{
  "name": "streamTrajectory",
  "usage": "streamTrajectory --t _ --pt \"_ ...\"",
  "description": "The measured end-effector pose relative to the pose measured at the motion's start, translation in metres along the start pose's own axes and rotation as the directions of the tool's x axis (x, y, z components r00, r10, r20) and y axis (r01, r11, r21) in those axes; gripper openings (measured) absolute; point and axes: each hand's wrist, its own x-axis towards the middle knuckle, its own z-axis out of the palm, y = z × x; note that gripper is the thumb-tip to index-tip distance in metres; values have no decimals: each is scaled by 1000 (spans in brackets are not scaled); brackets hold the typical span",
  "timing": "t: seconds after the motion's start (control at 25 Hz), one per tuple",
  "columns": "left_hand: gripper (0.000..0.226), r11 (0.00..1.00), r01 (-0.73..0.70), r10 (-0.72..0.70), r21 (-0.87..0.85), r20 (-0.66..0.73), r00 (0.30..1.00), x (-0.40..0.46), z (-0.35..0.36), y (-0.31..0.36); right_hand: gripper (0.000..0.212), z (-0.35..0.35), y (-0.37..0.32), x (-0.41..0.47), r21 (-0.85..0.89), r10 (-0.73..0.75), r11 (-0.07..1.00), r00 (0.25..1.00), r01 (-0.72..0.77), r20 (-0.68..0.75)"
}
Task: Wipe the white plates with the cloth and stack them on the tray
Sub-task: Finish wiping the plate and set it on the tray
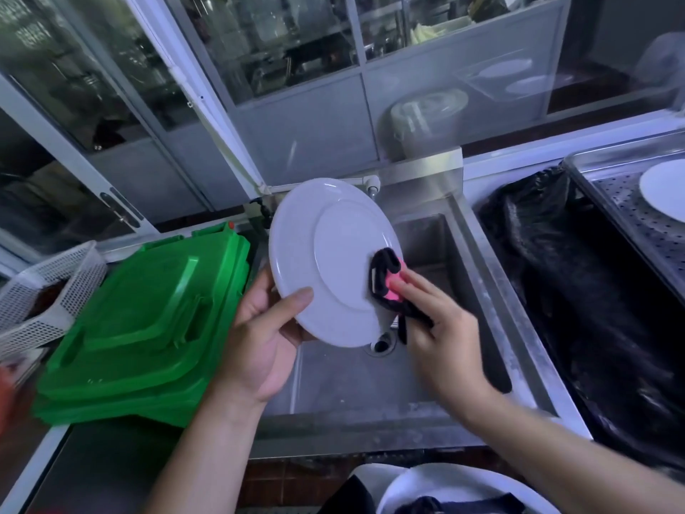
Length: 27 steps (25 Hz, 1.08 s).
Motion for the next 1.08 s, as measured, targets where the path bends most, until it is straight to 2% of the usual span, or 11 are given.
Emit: streamTrajectory --t 0.12,0.2,0.32,0.4,0.44,0.52,0.64,0.72,0.84,0.96,1.08 --pt "49 999 16 -15 30 -41 999 7 -1 -19 57 10 -22 -17 39 129 991 991 -130 29" --pt "50 999 46 -46 8 -52 998 13 -3 -27 54 2 -36 -12 107 176 975 969 -197 172" --pt "54 991 87 -93 -101 -47 995 19 -10 -34 35 -28 -53 9 347 209 794 760 -499 615" --pt "41 979 122 -127 -160 -18 992 21 -11 -36 34 -52 -50 17 342 250 691 654 -637 714" --pt "40 977 131 -134 -166 -4 991 21 -12 -38 36 -62 -47 19 326 314 687 670 -649 672" --pt "42 967 162 -167 -198 -7 986 20 -12 -42 41 -82 -35 25 338 463 732 796 -592 390" --pt "43 944 222 -240 -246 -45 970 22 1 -53 41 -90 -8 38 117 365 927 929 -356 -60" --pt "39 943 239 -263 -231 -82 961 21 12 -64 41 -73 14 32 -117 284 949 955 -292 -82" --pt "33 951 239 -262 -195 -104 959 21 23 -71 54 -33 30 5 -215 357 911 934 -353 -19" --pt "36 982 182 -186 -46 -113 976 18 21 -80 46 -4 25 -9 25 565 823 822 -568 62" --pt "39 985 161 -151 66 -143 978 17 17 -88 37 12 13 -10 216 652 718 748 -661 124"
